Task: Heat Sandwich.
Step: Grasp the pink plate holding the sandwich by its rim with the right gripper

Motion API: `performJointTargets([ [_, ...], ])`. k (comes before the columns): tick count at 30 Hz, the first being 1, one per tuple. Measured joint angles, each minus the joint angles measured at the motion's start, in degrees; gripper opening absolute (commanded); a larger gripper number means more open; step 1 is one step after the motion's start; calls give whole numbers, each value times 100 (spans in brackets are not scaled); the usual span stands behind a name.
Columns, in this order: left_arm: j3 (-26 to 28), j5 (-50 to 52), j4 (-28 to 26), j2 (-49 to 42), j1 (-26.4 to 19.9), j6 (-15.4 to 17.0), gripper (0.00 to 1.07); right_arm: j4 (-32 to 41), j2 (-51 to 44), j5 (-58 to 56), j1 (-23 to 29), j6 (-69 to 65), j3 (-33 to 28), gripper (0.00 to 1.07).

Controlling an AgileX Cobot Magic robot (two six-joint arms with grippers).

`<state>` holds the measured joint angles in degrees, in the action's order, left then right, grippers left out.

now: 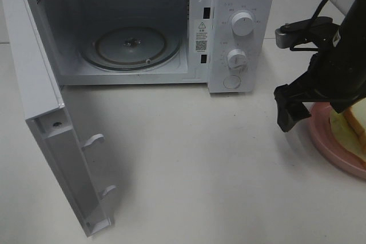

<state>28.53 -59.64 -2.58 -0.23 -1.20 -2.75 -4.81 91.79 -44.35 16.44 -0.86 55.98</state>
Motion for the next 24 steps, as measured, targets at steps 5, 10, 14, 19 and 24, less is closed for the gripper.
performJointTargets([
  [5,0,0,0,0,0,0,101,0,0,-11,-235,-74,0,101],
  [10,0,0,0,0,0,0,101,-11,40,-17,-435,-92,0,100],
  [14,0,0,0,0,0,0,101,-23,269,-11,-476,-86,0,99],
  [19,0,0,0,0,0,0,101,-17,619,143,-498,-86,6,98],
  [24,0,0,0,0,0,0,101,-17,963,309,-498,-86,6,96],
])
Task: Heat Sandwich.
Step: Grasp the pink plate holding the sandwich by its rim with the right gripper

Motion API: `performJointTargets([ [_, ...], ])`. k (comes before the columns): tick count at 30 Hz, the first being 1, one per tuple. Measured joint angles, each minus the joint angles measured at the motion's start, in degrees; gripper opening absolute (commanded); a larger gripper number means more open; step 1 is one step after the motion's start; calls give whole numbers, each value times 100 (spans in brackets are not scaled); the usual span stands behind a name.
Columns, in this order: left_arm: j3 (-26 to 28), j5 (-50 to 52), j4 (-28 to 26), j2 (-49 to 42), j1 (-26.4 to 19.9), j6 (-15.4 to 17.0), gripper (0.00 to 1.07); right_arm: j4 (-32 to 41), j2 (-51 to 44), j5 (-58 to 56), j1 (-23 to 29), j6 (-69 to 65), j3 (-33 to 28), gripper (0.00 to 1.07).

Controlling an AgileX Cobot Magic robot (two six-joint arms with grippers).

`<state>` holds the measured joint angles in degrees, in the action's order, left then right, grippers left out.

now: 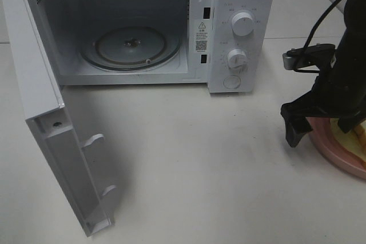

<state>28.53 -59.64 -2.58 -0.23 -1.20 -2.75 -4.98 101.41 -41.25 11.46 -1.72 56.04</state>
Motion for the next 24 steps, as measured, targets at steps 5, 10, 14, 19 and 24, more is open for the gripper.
performJointTargets([
  [5,0,0,0,0,0,0,101,0,275,138,0,0,0,95],
  [10,0,0,0,0,0,0,101,-103,498,338,0,0,0,94],
  [14,0,0,0,0,0,0,101,-126,676,447,0,0,0,93],
  [19,0,0,0,0,0,0,101,-143,728,487,0,6,0,90],
  [24,0,0,0,0,0,0,101,-143,728,487,0,80,0,81],
])
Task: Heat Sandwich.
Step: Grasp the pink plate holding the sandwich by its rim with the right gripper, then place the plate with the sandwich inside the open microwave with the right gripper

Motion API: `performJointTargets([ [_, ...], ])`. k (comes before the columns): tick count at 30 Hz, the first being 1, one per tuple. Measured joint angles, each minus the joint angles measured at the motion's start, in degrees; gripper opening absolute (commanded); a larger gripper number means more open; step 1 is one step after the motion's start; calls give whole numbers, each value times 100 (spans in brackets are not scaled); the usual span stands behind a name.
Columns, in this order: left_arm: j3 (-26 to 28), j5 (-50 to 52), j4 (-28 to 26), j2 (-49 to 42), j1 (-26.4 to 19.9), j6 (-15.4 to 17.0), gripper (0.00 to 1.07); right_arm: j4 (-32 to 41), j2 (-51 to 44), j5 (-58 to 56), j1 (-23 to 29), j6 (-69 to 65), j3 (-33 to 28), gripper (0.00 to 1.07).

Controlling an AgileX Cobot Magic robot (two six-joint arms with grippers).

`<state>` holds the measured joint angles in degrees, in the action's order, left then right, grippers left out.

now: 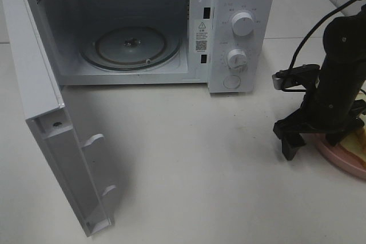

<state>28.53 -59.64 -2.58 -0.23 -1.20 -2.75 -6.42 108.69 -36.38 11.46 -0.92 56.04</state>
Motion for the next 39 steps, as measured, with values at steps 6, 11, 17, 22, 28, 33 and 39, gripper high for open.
performJointTargets([
  [6,0,0,0,0,0,0,101,-40,0,6,0,23,0,41],
  [11,0,0,0,0,0,0,101,-309,0,11,-6,-241,0,0],
  [17,0,0,0,0,0,0,101,-395,0,-17,-6,-407,23,0],
  [22,0,0,0,0,0,0,101,-493,0,-34,0,-544,23,0],
  [28,0,0,0,0,0,0,101,-1146,-6,-229,0,-1112,23,0],
  [33,0,0,0,0,0,0,101,-1266,-132,-384,0,-1220,23,0],
  [39,0,0,0,0,0,0,101,-1226,-321,-699,0,-1278,23,0],
])
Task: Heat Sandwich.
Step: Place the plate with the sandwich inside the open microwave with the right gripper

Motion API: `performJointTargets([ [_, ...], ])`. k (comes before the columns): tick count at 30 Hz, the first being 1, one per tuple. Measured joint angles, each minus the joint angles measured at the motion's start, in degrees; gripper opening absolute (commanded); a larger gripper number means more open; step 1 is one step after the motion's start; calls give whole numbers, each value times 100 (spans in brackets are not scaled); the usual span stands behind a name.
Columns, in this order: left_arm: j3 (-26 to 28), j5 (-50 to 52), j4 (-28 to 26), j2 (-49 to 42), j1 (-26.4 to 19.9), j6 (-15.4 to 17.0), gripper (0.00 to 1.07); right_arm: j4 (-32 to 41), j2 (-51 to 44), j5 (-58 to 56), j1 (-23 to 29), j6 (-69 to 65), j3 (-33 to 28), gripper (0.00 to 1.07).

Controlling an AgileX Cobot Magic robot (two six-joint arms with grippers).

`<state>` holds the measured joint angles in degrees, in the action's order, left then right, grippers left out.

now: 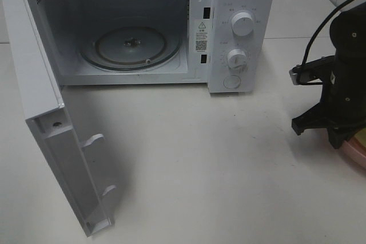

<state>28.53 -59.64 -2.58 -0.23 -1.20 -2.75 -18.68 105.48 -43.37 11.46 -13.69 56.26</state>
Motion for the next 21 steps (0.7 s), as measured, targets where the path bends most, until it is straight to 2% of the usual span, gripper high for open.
performJointTargets([
  [17,0,0,0,0,0,0,101,11,-871,-286,0,-143,-458,0],
  [21,0,0,0,0,0,0,101,-34,-1077,-493,206,-155,-470,0],
])
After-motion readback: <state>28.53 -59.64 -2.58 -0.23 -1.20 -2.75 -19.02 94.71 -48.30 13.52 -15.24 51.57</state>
